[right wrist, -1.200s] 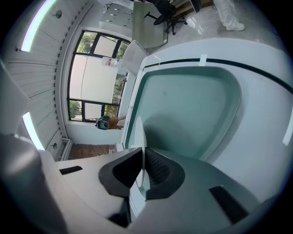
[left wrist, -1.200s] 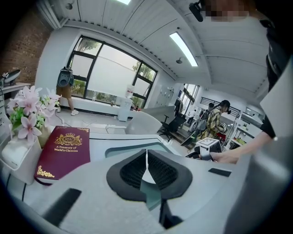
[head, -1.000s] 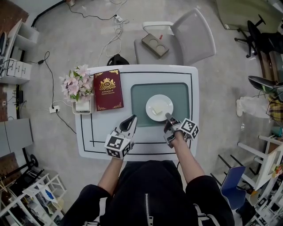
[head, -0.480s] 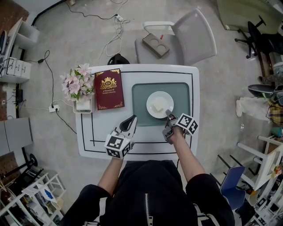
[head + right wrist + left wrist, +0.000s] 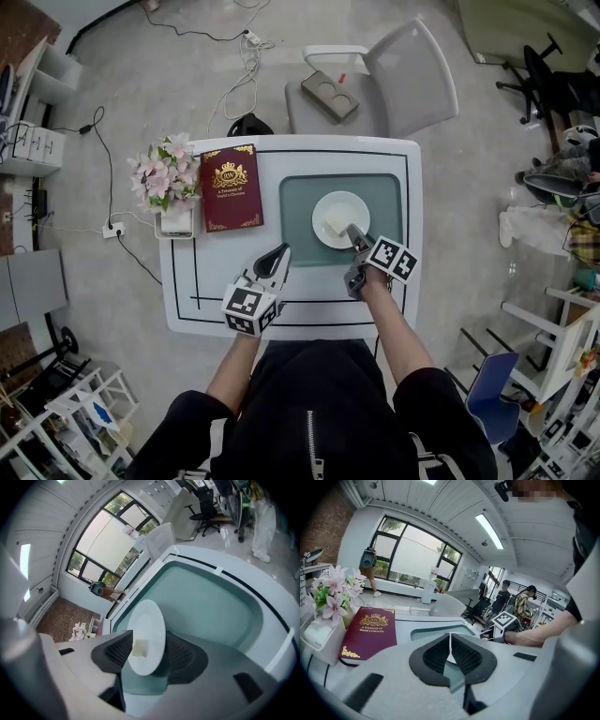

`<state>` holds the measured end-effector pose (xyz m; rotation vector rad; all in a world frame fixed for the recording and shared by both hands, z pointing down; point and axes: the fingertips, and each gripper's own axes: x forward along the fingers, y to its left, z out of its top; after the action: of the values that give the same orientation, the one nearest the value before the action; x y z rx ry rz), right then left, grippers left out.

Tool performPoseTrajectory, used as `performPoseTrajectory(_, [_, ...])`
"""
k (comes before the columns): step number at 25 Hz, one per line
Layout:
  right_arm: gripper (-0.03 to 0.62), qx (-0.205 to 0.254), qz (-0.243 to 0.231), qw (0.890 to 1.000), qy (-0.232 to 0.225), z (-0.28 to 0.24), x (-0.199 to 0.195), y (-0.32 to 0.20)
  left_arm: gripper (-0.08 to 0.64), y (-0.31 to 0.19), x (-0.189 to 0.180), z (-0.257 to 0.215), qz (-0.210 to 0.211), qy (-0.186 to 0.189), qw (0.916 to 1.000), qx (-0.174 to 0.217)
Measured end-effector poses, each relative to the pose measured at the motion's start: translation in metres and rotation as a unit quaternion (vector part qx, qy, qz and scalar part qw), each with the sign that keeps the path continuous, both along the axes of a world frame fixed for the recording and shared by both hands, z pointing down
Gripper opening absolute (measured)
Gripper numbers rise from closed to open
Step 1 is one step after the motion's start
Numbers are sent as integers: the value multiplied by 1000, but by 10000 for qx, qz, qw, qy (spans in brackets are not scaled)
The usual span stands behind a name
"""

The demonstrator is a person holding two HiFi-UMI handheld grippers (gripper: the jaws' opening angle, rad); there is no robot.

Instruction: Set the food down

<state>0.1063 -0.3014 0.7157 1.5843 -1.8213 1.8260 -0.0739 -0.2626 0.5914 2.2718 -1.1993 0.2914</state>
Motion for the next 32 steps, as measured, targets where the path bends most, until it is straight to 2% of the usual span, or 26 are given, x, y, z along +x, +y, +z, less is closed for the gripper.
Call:
performPoseTrajectory(4, [272, 260, -210, 9992, 233, -4, -3, -5, 15, 1, -1, 1, 10, 3, 10000, 0])
performPoseTrajectory(9, [299, 670, -773, 9886, 1105, -10, -1, -7, 15, 3, 0, 0, 34, 22, 10000, 14])
performPoseTrajectory(11, [299, 795, -910, 9840, 1309, -13, -1, -8, 15, 3, 1, -1, 48, 24, 10000, 22])
performPoseTrajectory(17, [299, 1204, -1246, 9746, 1418, -36, -10, -9, 15, 4, 6, -4, 95, 25, 9999, 64])
performPoseTrajectory(23, [297, 1742, -1714, 9577, 1521, -73, -27, -3, 15, 8, 15, -10, 158, 42, 9998, 146])
performPoseTrajectory(28, [266, 1967, -1845, 9504, 1550, -91, -31, 11, 15, 15, 24, -15, 236, 49, 9995, 210])
performPoseTrajectory(32, [151, 2107, -1920, 9444, 1640, -102, -26, 25, 15, 21, 30, -20, 276, 41, 9992, 273])
